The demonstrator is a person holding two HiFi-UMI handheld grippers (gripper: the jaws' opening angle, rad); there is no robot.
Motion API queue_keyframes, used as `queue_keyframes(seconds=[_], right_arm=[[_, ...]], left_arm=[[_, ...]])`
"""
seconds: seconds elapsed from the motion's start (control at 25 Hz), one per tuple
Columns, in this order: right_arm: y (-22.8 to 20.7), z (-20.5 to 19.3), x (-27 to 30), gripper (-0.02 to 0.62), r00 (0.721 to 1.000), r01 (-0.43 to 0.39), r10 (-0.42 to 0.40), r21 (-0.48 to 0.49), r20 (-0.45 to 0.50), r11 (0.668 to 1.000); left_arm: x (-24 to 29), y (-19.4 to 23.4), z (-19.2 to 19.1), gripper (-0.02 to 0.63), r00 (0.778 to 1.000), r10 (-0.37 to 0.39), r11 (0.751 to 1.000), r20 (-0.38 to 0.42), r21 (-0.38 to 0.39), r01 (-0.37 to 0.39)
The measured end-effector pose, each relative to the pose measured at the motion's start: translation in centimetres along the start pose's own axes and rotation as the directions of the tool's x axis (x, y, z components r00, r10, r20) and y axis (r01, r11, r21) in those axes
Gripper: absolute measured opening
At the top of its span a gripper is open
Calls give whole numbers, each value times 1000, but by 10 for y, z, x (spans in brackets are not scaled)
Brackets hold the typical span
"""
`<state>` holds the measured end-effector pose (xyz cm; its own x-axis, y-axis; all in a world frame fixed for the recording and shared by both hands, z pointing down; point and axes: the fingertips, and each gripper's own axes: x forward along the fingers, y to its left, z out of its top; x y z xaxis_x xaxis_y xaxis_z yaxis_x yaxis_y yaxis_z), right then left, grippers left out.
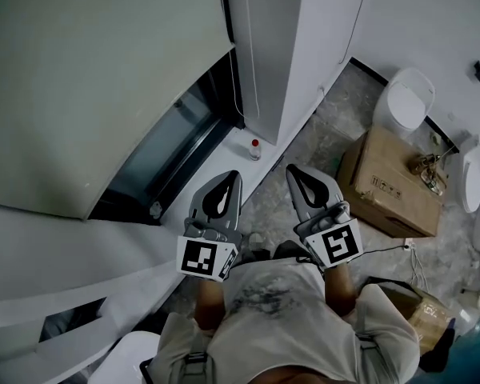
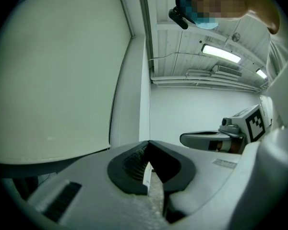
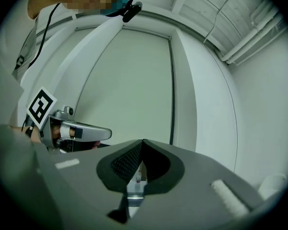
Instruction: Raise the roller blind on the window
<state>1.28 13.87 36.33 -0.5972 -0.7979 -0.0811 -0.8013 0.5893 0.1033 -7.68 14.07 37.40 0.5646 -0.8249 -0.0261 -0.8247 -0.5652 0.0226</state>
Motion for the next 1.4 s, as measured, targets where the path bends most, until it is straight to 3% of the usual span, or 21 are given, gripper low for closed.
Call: queue_keyframes(seconds=[0.16, 0.32, 0.52, 0.88, 1.12, 1.4], right_arm=[[-14, -12, 6, 9, 999, 15, -15, 2, -35, 1000], [-32, -11, 21, 9, 999, 32, -32, 4, -9, 999], [-62, -20, 52, 9, 1000, 2, -2, 1, -23, 1000], [-124, -12, 91, 9, 996, -74, 74, -5, 43, 997], [-149, -17, 107, 9, 994, -100, 100, -5, 50, 995], [-165, -18, 127, 11, 992, -112, 111, 23, 61, 993]], left_arm=[[17, 6, -4, 6, 1000, -17, 1000, -15, -7, 17], [38, 13, -9, 6, 999, -20, 1000, -27, -10, 20], [78, 32, -11, 6, 1000, 0, 1000, -25, 3, 0], [145, 39, -2, 6, 998, 65, 998, -15, 18, -64], [169, 51, -5, 6, 990, 138, 990, -18, 31, -137], [197, 64, 3, 8, 991, 134, 990, -9, 52, -134]])
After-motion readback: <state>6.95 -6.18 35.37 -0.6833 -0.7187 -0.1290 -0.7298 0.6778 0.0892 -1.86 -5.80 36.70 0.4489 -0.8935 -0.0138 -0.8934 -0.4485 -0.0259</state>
